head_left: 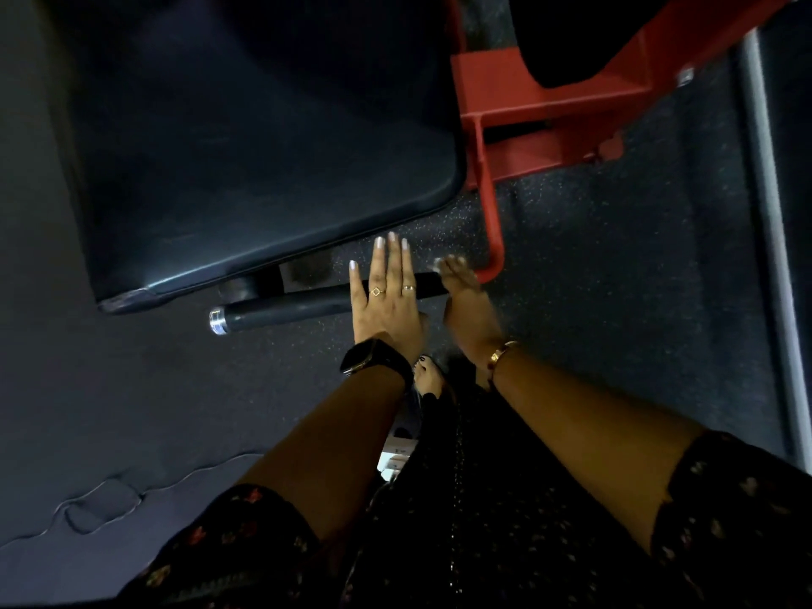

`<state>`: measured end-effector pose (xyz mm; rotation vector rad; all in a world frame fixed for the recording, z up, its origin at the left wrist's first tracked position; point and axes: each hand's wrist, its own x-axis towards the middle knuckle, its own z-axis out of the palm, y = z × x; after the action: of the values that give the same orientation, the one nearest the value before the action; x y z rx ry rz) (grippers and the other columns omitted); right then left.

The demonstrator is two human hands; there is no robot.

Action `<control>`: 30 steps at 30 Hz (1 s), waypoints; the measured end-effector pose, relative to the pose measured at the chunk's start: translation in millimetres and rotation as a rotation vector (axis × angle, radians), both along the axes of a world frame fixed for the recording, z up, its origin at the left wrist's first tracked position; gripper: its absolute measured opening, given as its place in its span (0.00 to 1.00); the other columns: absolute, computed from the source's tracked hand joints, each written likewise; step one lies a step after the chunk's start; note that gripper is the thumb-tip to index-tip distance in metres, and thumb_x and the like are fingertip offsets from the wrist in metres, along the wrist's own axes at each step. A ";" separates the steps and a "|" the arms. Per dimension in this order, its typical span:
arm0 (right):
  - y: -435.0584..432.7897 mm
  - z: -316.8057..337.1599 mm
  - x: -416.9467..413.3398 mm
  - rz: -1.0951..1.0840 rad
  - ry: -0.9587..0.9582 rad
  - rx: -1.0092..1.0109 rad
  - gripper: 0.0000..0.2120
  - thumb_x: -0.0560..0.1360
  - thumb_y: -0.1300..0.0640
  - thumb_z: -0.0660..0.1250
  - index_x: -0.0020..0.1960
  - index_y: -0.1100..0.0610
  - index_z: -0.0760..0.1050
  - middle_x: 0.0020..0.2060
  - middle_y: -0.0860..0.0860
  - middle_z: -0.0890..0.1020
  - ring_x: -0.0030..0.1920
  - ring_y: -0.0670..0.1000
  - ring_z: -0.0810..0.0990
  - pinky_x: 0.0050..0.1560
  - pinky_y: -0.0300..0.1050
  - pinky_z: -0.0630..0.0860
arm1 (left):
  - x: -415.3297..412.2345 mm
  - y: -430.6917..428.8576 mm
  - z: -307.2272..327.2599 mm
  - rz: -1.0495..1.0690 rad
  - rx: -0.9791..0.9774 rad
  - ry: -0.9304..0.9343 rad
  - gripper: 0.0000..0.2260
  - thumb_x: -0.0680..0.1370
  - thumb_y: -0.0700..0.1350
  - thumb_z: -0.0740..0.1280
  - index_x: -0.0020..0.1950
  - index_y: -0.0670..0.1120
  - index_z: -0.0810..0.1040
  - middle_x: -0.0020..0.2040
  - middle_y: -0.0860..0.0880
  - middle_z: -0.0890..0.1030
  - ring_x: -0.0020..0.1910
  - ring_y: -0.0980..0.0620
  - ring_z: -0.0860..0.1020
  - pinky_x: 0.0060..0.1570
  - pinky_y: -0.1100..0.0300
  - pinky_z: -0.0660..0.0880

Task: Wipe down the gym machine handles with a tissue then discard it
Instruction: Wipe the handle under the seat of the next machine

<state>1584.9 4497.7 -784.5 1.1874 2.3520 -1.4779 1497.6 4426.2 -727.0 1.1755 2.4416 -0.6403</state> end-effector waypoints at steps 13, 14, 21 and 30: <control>-10.6 -0.5 -15.3 -0.071 -0.054 -0.036 0.26 0.82 0.61 0.53 0.77 0.64 0.49 0.77 0.59 0.53 0.77 0.56 0.48 0.76 0.53 0.47 | 11.7 14.6 -6.2 -0.295 0.002 0.043 0.31 0.82 0.45 0.46 0.72 0.40 0.24 0.77 0.45 0.32 0.71 0.48 0.27 0.68 0.43 0.28; -8.6 3.4 -11.8 -0.035 -0.053 -0.051 0.26 0.81 0.62 0.53 0.77 0.62 0.51 0.77 0.57 0.54 0.77 0.54 0.48 0.77 0.50 0.47 | 11.6 15.4 -6.8 -0.283 0.019 0.041 0.31 0.82 0.45 0.46 0.73 0.40 0.24 0.77 0.45 0.32 0.71 0.48 0.27 0.68 0.43 0.29; 20.8 7.1 12.2 0.149 -0.049 0.000 0.35 0.74 0.70 0.62 0.77 0.53 0.56 0.76 0.49 0.58 0.77 0.54 0.46 0.76 0.55 0.48 | 2.7 14.1 2.1 -0.165 -0.003 -0.032 0.40 0.81 0.52 0.55 0.70 0.41 0.22 0.70 0.45 0.23 0.69 0.49 0.25 0.65 0.44 0.25; 27.5 36.9 -20.0 -0.002 -0.080 -0.162 0.21 0.78 0.71 0.53 0.68 0.63 0.72 0.64 0.60 0.76 0.65 0.57 0.73 0.68 0.42 0.65 | -51.0 -71.1 9.1 0.045 0.366 0.092 0.34 0.75 0.51 0.51 0.78 0.40 0.44 0.78 0.43 0.52 0.78 0.52 0.39 0.74 0.46 0.35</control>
<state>1564.9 4525.2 -747.6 1.1849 2.1352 -1.5572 1446.7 4355.1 -717.9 1.2391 2.7351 -0.2421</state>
